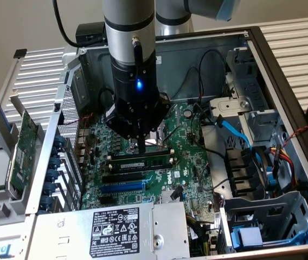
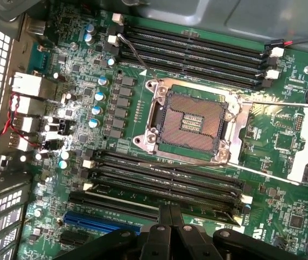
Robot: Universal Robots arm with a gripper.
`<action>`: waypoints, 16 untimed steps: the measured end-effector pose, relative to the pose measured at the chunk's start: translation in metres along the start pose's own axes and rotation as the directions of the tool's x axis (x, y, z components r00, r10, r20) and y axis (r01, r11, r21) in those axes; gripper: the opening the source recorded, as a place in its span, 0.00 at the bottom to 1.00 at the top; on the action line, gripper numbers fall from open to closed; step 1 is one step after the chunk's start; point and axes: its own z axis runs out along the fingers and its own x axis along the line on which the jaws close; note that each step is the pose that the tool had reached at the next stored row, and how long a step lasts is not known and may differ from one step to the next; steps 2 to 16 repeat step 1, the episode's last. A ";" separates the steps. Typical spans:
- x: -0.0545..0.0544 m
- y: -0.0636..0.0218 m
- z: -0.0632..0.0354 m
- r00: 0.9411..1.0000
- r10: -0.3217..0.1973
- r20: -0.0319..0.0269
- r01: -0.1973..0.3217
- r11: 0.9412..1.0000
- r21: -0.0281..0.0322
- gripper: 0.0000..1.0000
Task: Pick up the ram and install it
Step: 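Press down the ram until it locks into place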
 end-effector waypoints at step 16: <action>0.000 0.0000 0.0000 1.000 0.000 0.000 0.000 1.000 0.000 0.10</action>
